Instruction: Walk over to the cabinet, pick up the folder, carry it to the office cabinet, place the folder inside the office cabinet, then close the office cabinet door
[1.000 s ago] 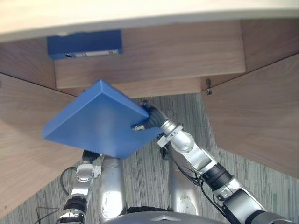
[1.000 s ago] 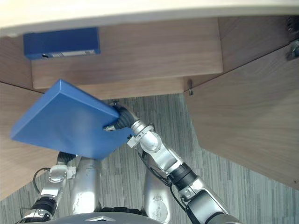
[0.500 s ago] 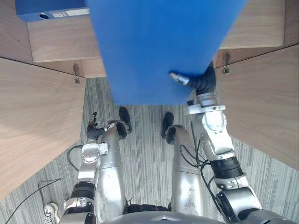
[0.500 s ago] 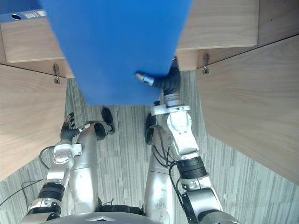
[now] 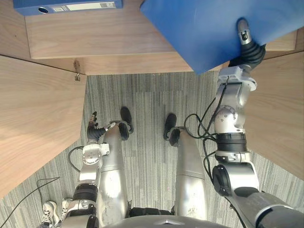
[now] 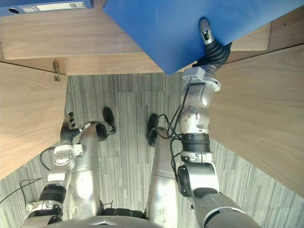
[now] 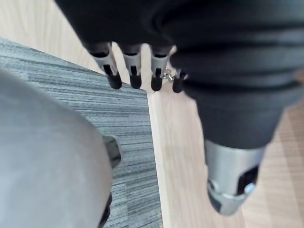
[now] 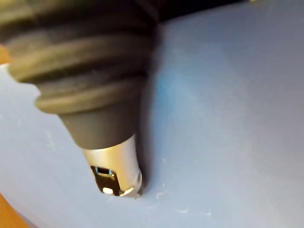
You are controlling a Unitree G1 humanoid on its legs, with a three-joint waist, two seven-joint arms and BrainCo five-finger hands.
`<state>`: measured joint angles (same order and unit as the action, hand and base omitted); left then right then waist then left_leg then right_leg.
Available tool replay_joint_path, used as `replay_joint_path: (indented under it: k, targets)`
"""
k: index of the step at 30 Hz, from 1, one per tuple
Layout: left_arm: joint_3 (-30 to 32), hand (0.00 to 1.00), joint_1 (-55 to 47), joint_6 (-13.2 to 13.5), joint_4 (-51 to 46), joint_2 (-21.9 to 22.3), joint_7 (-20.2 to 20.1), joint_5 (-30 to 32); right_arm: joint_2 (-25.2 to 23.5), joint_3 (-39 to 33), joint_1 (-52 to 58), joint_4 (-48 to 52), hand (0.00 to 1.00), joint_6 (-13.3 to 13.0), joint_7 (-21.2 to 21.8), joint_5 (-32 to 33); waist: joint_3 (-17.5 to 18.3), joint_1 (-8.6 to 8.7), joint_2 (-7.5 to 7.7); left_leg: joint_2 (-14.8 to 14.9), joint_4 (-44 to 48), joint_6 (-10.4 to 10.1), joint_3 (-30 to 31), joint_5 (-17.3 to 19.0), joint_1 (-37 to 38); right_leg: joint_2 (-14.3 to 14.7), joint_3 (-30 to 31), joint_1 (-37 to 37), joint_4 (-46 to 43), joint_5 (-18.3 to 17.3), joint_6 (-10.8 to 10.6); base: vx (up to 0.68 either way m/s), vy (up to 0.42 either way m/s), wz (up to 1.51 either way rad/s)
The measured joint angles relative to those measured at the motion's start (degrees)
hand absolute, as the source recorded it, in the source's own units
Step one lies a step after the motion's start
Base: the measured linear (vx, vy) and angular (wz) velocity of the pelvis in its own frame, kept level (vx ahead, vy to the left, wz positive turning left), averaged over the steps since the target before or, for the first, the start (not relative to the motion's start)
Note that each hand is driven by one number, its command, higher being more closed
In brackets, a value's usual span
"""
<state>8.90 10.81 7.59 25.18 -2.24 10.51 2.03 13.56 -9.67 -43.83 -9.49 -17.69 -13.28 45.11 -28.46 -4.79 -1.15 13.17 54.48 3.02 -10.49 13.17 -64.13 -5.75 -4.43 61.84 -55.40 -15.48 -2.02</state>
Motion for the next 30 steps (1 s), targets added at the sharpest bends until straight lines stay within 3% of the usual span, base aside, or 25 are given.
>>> replay_joint_path:
  k: [8, 22, 23, 30]
  targets:
    - [-0.08, 0.0, 0.49, -0.09, 0.28, 0.14, 1.77, -2.59, 0.35, 0.14, -10.81, -12.24, 1.0, 1.98, -3.66, 7.04, 0.05, -0.26, -0.03, -0.53, -3.79, -0.84, 0.83, -2.41, -0.14, -0.08, -1.64, -0.1, 2.61, 0.88, 1.18, -0.02, -0.064, 0.06]
    - [-0.04, 0.0, 3.54, -0.24, 3.49, 1.14, 5.41, -5.77, 0.37, -1.76, -28.13, -25.93, 1.0, 4.96, -12.63, 9.21, 0.27, -0.24, -0.16, -0.84, -7.72, -1.7, 2.17, -4.79, -0.76, 0.08, -3.87, -0.06, 5.58, 1.59, 2.2, 0.0, -0.02, 0.04]
    - [-0.05, 0.0, 4.1, -0.24, 3.76, 1.58, 5.84, -5.89, 0.28, -2.63, -29.08, -26.53, 0.0, 5.0, -13.75, 9.56, 0.28, -0.31, -0.16, -0.9, -7.86, -1.79, 2.37, -5.01, -0.77, 0.08, -4.09, -0.13, 5.77, 1.63, 2.25, 0.0, -0.009, 0.07]
    - [-0.16, 0.0, 5.84, -0.91, 5.91, 3.98, 8.17, -6.43, -2.21, -7.7, -31.1, -27.55, 0.0, 2.64, -20.05, 12.01, 1.79, -0.17, -0.7, -1.47, -9.7, -2.19, 2.81, -6.23, -0.73, -0.08, -4.7, -0.13, 6.61, 1.8, 2.51, -0.01, -0.003, 0.07]
